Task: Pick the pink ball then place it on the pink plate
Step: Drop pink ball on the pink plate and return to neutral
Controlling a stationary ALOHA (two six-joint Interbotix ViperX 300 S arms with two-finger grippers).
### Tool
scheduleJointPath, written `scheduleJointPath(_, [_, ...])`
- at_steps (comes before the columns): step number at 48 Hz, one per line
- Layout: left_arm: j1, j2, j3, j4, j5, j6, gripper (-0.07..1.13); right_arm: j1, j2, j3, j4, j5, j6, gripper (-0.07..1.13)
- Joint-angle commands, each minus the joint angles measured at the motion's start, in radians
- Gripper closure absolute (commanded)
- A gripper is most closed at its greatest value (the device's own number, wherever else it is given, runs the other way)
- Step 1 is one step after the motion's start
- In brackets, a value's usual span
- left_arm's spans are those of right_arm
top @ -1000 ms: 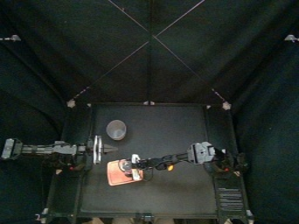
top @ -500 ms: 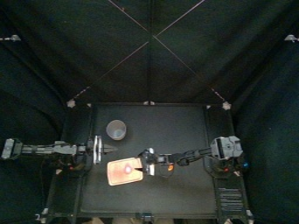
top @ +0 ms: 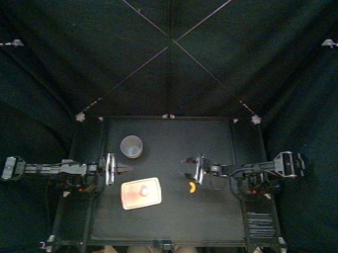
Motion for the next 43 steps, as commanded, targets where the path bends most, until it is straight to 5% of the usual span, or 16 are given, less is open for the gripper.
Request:
scheduleJointPath(1, [0.006,0.005,-0.008,-0.002,-0.009,-0.002,1.0,-0.026,-0.149,0.058,-0.002,0.0,0.0,0.08])
scheduleJointPath(16, [0.006,0.005,-0.008,-0.003,-0.009,0.002,1.0,-0.032,-0.479,0.201,-0.017,0.123,0.002,0.08])
scheduleJointPath(43, [0.008,0.005,-0.008,0.025,-0.009,0.003,1.0,0.107,-0.517,0.178,-0.012,0.287,0.034,0.08])
